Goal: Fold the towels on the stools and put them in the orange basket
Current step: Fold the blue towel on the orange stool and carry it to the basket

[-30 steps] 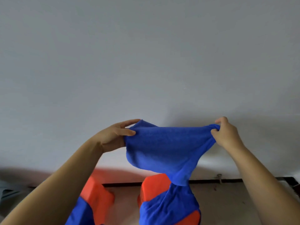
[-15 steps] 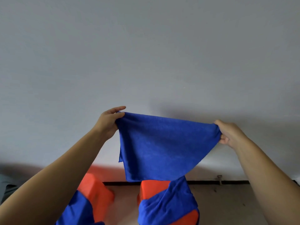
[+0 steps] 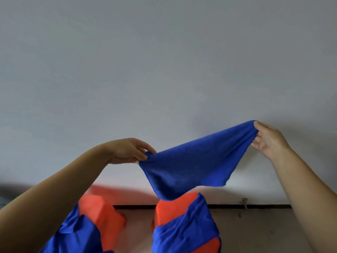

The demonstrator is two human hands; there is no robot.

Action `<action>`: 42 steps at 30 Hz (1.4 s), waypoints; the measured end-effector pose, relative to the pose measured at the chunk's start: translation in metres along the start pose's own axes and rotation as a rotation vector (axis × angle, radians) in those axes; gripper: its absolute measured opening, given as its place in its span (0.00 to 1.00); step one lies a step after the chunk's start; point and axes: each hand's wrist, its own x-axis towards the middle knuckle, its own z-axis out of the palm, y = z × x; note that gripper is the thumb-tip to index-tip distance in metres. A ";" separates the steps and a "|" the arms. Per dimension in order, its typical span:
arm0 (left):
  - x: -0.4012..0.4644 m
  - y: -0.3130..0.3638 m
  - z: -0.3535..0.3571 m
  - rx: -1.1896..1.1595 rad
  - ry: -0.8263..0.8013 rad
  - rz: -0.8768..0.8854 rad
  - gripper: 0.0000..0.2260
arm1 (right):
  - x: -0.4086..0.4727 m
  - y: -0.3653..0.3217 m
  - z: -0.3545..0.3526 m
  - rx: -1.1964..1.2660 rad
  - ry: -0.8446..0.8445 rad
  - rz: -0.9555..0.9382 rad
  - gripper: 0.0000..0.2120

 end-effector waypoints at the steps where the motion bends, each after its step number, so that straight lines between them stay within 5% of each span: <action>1: 0.003 -0.003 0.002 0.087 0.015 -0.021 0.14 | 0.001 0.000 0.001 -0.009 -0.003 -0.009 0.06; 5: 0.013 -0.014 0.003 0.114 0.246 -0.016 0.11 | 0.007 0.003 0.007 -0.173 0.057 -0.066 0.08; 9: 0.020 -0.020 -0.004 -0.357 0.527 0.078 0.09 | 0.010 0.006 0.009 -0.516 0.101 -0.140 0.11; 12: 0.022 -0.018 -0.007 -0.596 0.613 0.154 0.08 | 0.008 0.005 0.014 -0.495 0.028 -0.067 0.04; 15: 0.018 -0.012 -0.011 -0.619 0.584 0.220 0.07 | 0.006 0.001 0.017 -0.326 -0.093 0.052 0.07; 22: -0.004 -0.001 -0.019 -0.029 0.485 0.186 0.18 | -0.001 -0.008 0.002 -0.214 -0.319 0.108 0.13; 26: -0.003 0.001 -0.014 0.385 0.592 0.161 0.21 | -0.003 -0.007 -0.003 -0.429 -0.303 0.004 0.17; 31: 0.004 -0.004 -0.014 0.572 0.721 0.148 0.13 | -0.003 -0.002 -0.007 -0.691 -0.215 -0.177 0.17; 34: 0.005 -0.005 -0.015 0.467 0.728 0.146 0.11 | -0.001 0.000 -0.015 -0.796 -0.180 -0.253 0.15; 37: 0.004 -0.006 -0.014 0.088 0.713 0.183 0.11 | 0.000 0.002 -0.021 -0.779 -0.142 -0.282 0.14; 42: 0.003 -0.008 -0.007 -0.242 0.645 0.286 0.09 | -0.001 0.001 -0.021 -0.381 -0.190 -0.130 0.14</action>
